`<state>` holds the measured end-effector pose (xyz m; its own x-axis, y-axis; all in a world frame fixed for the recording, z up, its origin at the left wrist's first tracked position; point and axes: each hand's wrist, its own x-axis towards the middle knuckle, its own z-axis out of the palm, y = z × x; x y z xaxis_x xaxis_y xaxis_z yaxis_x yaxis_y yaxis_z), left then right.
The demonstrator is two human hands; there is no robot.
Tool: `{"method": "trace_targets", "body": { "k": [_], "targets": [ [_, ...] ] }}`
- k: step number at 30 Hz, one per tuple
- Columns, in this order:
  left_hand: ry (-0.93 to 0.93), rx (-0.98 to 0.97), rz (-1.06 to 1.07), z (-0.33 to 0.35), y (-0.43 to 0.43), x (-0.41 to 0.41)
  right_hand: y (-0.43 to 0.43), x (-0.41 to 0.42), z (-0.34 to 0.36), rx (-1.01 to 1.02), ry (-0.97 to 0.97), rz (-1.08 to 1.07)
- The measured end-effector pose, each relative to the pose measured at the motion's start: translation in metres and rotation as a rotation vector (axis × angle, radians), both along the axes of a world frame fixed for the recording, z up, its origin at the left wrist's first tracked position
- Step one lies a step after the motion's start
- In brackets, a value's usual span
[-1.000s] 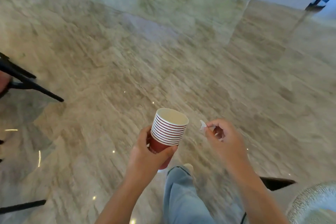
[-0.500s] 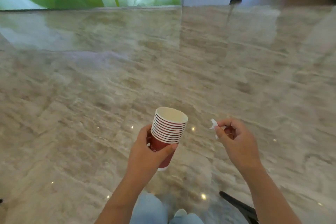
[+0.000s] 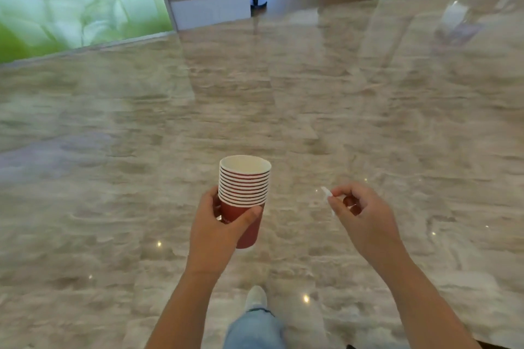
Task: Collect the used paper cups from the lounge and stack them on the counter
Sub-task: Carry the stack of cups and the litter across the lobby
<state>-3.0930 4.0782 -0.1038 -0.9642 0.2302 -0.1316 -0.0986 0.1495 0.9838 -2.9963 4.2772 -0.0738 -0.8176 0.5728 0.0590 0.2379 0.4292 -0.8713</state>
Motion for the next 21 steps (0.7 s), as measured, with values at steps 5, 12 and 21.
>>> {"method": "trace_targets", "body": {
  "k": [5,12,21],
  "targets": [
    [0.029,0.044,-0.127,0.021,0.064,-0.100,0.037,-0.060,0.014,0.020,0.066,-0.122],
    [-0.064,0.066,-0.334,0.000,0.164,-0.145,0.106,-0.075,-0.013,-0.046,-0.024,-0.342],
    [-0.080,0.009,-0.585,-0.016,0.342,-0.188,0.271,-0.105,-0.012,0.060,0.057,-0.593]
  ]
}}
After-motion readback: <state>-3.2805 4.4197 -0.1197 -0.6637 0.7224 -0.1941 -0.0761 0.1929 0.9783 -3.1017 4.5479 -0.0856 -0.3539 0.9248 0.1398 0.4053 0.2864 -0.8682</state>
